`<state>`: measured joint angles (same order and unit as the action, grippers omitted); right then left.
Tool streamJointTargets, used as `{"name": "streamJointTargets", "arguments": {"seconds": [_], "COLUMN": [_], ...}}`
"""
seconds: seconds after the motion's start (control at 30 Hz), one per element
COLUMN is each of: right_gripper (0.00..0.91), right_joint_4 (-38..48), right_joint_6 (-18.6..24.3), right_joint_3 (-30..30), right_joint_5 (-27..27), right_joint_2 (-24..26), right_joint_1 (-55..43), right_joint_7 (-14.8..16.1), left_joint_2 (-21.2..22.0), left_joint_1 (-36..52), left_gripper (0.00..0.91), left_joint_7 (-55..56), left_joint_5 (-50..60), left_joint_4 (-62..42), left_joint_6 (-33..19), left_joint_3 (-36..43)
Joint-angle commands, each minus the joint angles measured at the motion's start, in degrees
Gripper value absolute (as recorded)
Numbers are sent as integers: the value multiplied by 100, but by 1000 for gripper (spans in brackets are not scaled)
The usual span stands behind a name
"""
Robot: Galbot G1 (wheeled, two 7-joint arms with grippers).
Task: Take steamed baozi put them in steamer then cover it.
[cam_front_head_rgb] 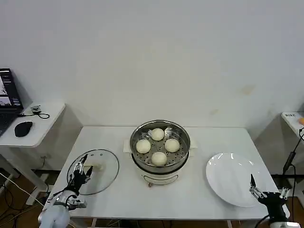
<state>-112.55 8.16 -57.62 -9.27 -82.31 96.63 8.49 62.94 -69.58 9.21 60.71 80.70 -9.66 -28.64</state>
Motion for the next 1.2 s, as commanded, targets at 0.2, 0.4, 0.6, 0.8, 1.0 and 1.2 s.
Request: {"name": "streamJointTargets", "arguments": {"seconds": [0.2, 0.4, 0.6, 0.8, 1.0, 1.2], "right_gripper": [907, 907, 907, 907, 907, 907], "right_joint_4": [28, 111, 124, 134, 128, 109], "right_joint_6": [43, 72, 69, 69, 74, 85], "right_joint_3": [-31, -21, -4, 80, 195, 298], "right_joint_5": [28, 41, 36, 59, 108, 173], "right_joint_2": [-54, -50, -27, -14, -9, 39], "right_joint_1": [79, 78, 61, 38, 22, 25], "right_joint_7": [2, 6, 0, 7, 38, 149], "left_joint_2": [-11, 15, 63, 65, 78, 40], "left_joint_1": [704, 676, 616, 467, 180, -262], "left_gripper": [161, 0, 0, 0, 0, 0], "left_joint_7": [7, 8, -16, 53, 286, 358], "left_joint_5": [96, 123, 175, 165, 165, 567], "left_joint_4": [-792, -771, -729, -415, 159, 1088], "left_joint_6": [-6, -13, -79, -159, -146, 287], "left_joint_3": [178, 196, 164, 63, -151, -518]}}
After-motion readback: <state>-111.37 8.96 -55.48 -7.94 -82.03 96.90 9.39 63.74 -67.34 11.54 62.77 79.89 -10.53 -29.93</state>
